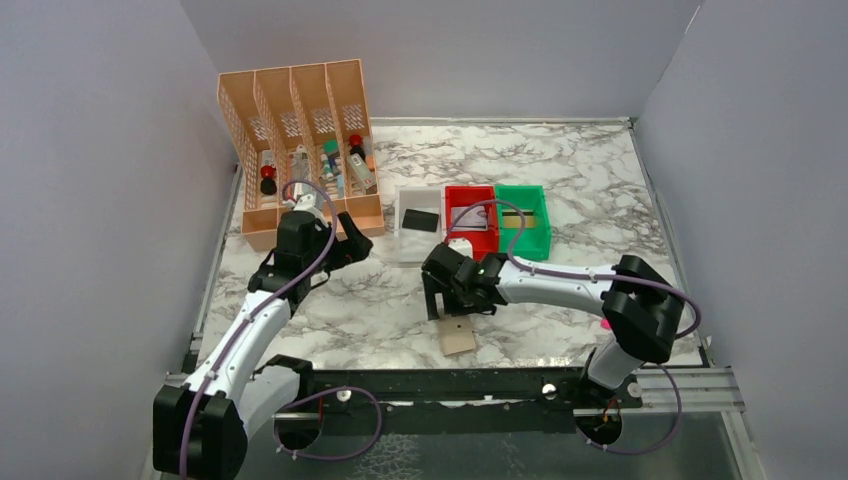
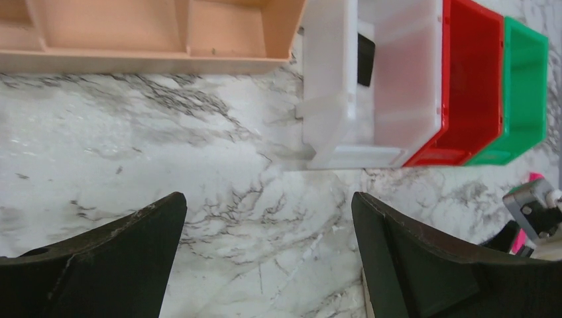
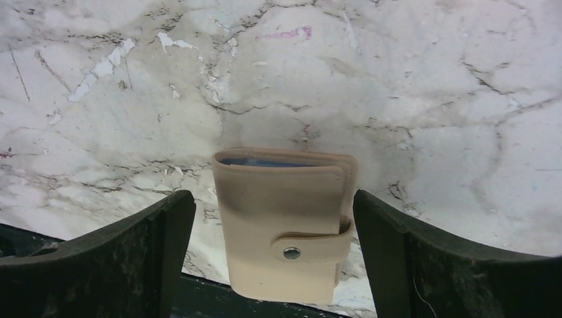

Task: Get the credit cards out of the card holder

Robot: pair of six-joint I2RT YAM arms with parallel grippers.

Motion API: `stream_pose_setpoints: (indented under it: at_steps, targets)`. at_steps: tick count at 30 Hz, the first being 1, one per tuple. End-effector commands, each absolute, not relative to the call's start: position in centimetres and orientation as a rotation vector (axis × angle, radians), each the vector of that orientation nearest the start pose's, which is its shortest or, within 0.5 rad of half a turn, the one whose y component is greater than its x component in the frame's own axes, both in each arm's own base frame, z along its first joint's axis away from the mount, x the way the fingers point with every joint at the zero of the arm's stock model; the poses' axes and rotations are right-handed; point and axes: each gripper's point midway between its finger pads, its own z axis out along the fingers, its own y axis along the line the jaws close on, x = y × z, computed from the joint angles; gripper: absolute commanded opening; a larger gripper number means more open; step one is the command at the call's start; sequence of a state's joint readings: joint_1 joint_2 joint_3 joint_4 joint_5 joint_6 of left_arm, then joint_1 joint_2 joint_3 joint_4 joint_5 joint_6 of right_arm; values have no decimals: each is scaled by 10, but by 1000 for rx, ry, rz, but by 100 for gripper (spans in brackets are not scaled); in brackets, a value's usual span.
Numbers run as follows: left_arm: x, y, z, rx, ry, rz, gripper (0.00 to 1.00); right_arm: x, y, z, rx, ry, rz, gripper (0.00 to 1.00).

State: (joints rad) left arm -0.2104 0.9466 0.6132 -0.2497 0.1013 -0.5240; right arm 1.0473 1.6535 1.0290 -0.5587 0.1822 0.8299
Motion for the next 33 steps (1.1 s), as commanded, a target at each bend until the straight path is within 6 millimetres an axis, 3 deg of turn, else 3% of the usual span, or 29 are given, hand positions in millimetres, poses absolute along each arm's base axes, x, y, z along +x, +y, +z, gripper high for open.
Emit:
stream_pose_setpoints:
  at_steps: [1, 5, 10, 14, 23, 33]
  targets:
    - [275, -143, 143, -203, 2169, -840, 99, 181, 275, 54, -248, 2659, 215, 94]
    - [255, -178, 129, -118, 2213, -927, 95, 171, 266, 60, -301, 2629, 292, 89]
    - [222, -219, 102, -49, 2307, -926, 91, 157, 271, 67, -349, 2603, 454, 74]
    - [209, -235, 92, -85, 2303, -994, 82, 149, 283, 61, -381, 2623, 548, 65]
    - [192, -272, 81, -9, 2358, -1055, 67, 148, 281, 42, -397, 2671, 482, 52]
    - [175, -293, 70, 20, 2400, -1118, 56, 145, 270, 35, -441, 2670, 352, 48]
